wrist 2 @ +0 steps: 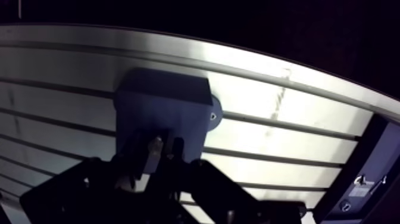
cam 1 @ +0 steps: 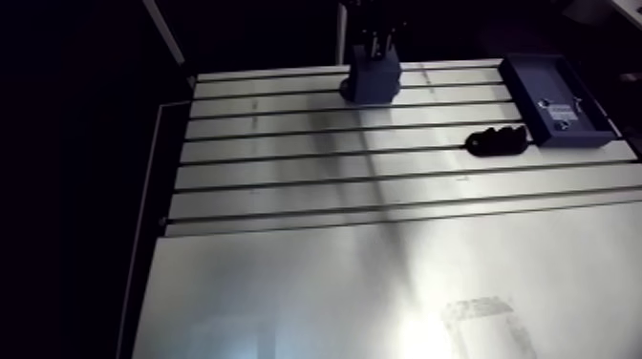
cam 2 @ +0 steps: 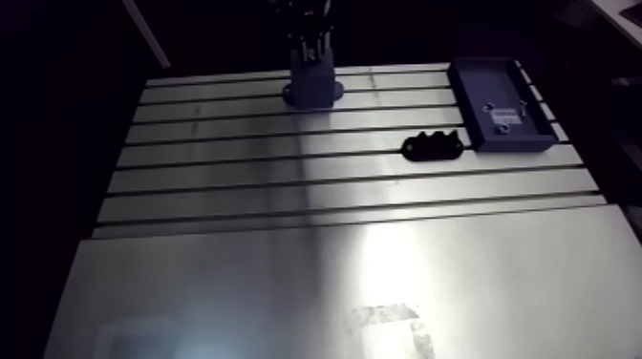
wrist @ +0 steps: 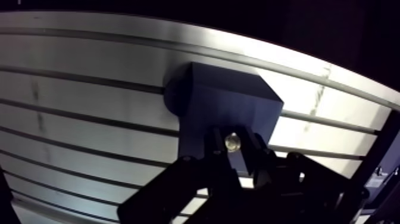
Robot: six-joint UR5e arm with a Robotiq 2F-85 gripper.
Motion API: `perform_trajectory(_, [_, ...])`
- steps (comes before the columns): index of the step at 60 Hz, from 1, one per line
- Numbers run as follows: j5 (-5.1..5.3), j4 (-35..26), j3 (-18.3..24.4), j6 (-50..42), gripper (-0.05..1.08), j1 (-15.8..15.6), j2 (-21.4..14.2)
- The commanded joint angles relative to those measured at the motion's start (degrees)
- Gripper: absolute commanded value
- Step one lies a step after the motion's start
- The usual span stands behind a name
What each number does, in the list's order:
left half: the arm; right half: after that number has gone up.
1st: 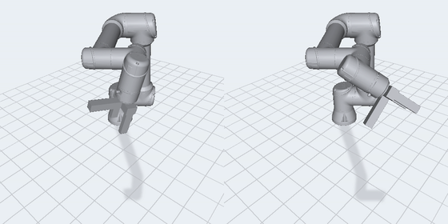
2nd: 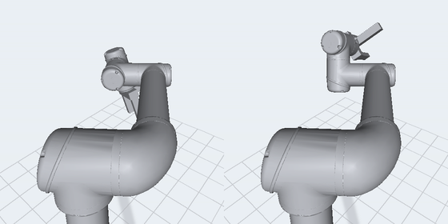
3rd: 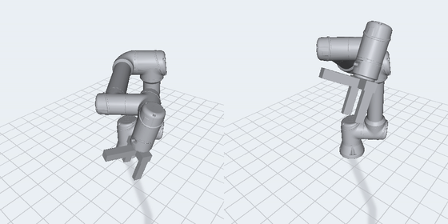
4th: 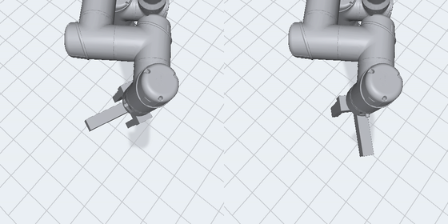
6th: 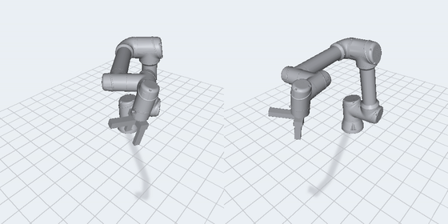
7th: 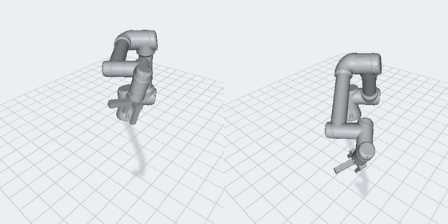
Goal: Pick up the M10 bolt and insert it into the hex recess until seated.
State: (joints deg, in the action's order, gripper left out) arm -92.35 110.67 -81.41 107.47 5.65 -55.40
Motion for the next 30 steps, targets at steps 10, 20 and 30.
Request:
perform_trajectory(10, [-0.06, 0.12, -0.09, 6.47, 0.72, -0.46, -0.09])
perform_trajectory(20, [0.03, 0.12, -0.27, 9.03, 0.72, -0.46, -0.26])
perform_trajectory(30, [0.20, 0.04, -0.55, 12.81, 0.71, -0.55, -0.44])
